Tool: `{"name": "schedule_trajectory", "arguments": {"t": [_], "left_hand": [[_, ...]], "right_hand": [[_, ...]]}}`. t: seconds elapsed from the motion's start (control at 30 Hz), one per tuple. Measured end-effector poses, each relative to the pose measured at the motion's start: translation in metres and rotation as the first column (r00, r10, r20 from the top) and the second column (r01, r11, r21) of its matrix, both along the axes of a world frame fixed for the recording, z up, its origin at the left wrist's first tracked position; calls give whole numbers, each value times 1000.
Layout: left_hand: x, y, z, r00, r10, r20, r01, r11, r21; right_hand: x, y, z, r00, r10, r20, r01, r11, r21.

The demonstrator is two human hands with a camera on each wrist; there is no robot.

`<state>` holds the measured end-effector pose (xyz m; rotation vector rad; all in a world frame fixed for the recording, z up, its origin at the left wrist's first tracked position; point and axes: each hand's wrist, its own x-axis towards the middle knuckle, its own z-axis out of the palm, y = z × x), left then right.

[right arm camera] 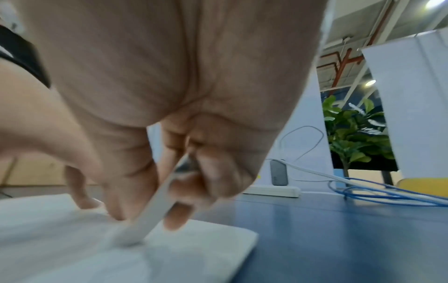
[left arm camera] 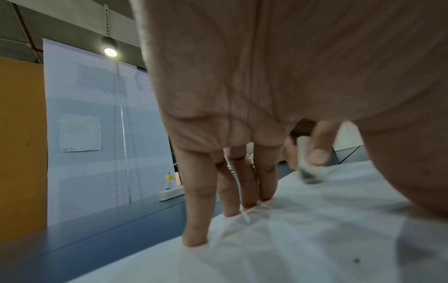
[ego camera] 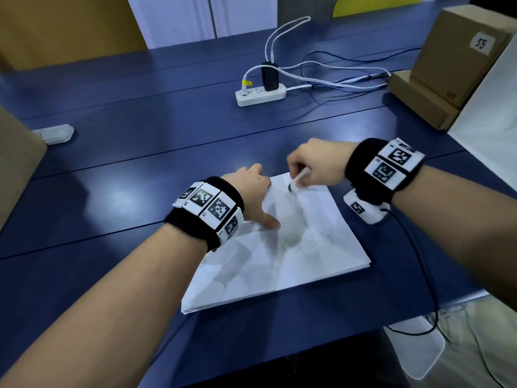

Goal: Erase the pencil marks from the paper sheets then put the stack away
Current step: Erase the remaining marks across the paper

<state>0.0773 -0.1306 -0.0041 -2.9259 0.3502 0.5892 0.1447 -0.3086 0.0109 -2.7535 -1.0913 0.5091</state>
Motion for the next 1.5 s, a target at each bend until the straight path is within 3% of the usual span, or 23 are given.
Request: {"name": "schedule_trajectory", "arguments": {"t": [0.1, 0.27, 0.43, 0.5, 0.63, 0.73, 0.83, 1.03, 1.23, 1.4, 1.5], "left_hand": [[0, -1, 1, 1000, 0, -6, 0, 1000, 10], [1, -2, 1, 1000, -1, -7, 1, 1000, 8], [0, -1, 1, 1000, -6, -1, 6, 1000, 9], [-1, -1, 1, 1000, -4, -1, 4, 1000, 7], [0, 0, 1, 1000, -6, -6, 6, 1000, 3], [1, -1, 0, 1000, -17, -6, 17, 1000, -5], [0, -1, 0, 1000, -18, -2, 18, 1000, -14], [2, -1, 0, 1000, -13, -9, 13, 1000, -3], [3, -3, 0, 1000, -14, -14, 14, 1000, 3], [4, -3, 1, 1000, -6, -26, 6, 1000, 3], [4, -5, 0, 1000, -17, -21, 17, 1000, 4]], "right_hand": [[4, -4, -3, 997, -52, 57, 49, 997, 58], [-14, -13, 0, 973, 83, -215, -94, 995, -44], [8, -2, -3, 995, -64, 78, 60, 997, 57], [7, -6, -4, 998, -45, 41, 42, 997, 64], [-13, -12, 0, 973, 99, -209, -111, 993, -45], [-3, -4, -1, 992, 76, -97, -79, 997, -24], [9, 0, -3, 997, -53, 64, 49, 997, 57], [-11, -12, 2, 978, 72, -195, -83, 995, -50], [9, -6, -3, 997, -46, 54, 42, 996, 84], [-7, -15, 0, 980, 73, -187, -84, 995, -53], [2, -10, -1, 995, 33, -96, -36, 999, -20]]}}
